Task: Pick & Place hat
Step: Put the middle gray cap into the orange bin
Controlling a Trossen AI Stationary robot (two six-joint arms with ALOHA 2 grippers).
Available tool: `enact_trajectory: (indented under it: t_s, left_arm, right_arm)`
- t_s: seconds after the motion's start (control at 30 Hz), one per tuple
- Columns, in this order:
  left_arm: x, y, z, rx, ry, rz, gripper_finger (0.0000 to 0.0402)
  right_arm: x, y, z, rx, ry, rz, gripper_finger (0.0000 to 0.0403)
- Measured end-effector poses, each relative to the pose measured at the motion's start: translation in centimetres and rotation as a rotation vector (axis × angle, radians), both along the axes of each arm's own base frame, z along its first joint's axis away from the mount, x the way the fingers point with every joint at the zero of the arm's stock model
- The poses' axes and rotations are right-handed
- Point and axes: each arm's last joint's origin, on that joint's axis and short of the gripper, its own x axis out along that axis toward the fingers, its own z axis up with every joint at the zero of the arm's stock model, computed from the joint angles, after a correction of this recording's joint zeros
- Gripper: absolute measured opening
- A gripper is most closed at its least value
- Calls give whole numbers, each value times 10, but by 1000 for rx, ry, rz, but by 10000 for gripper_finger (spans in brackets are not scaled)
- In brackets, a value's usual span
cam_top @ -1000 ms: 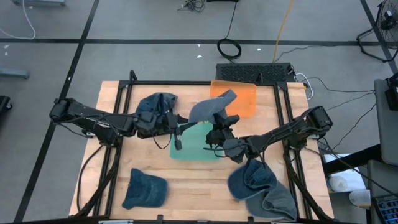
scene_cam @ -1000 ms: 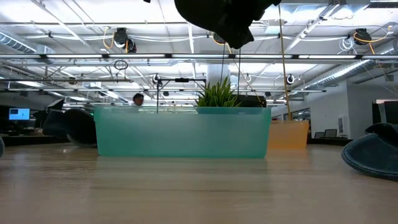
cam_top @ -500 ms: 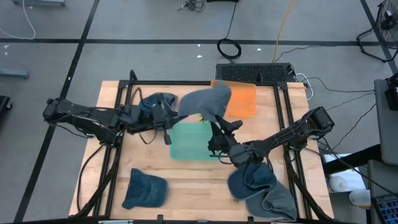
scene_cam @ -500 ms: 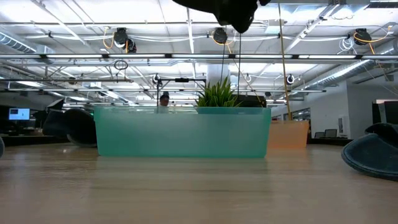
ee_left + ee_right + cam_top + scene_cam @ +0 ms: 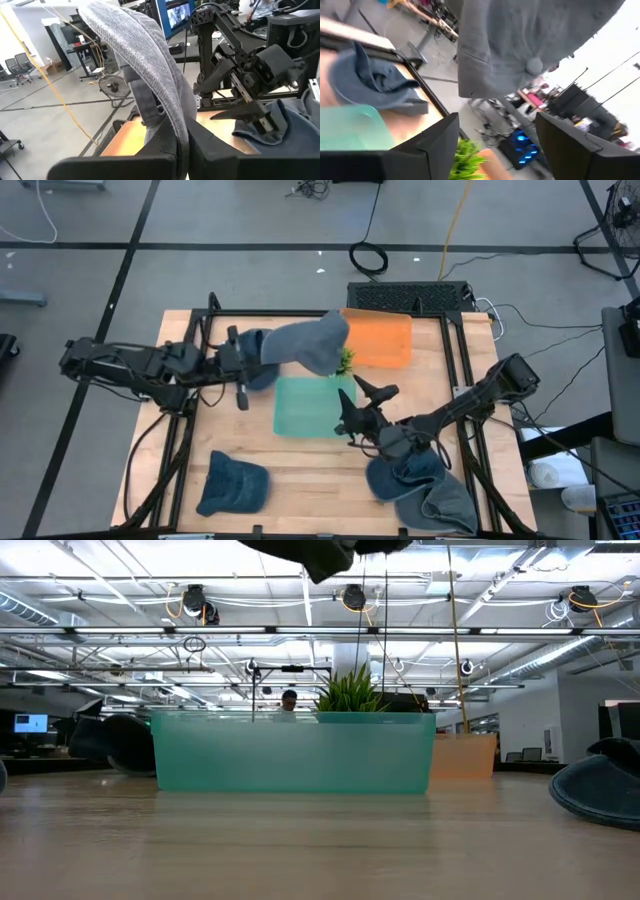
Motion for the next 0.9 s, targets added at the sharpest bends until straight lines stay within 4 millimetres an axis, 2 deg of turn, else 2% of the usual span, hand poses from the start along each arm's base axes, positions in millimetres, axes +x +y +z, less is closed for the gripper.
enact_trajectory:
  t_s: [0.23, 0.5, 0.73, 0.9]
  left_arm:
    - [-22, -1, 3, 1, 21, -30, 8]
    - [-40, -4, 3, 9, 54, -63, 8]
    - [-49, -6, 2, 28, 80, -46, 8]
    - [-53, -8, 3, 40, 70, -39, 8]
  right_arm:
    - [-5, 12, 0, 85, -129, 41, 251]
    - [-4, 14, 0, 150, -210, 119, 253]
    - [2, 6, 3, 193, -245, 226, 254]
    - [-1, -11, 22, 207, -224, 363, 254]
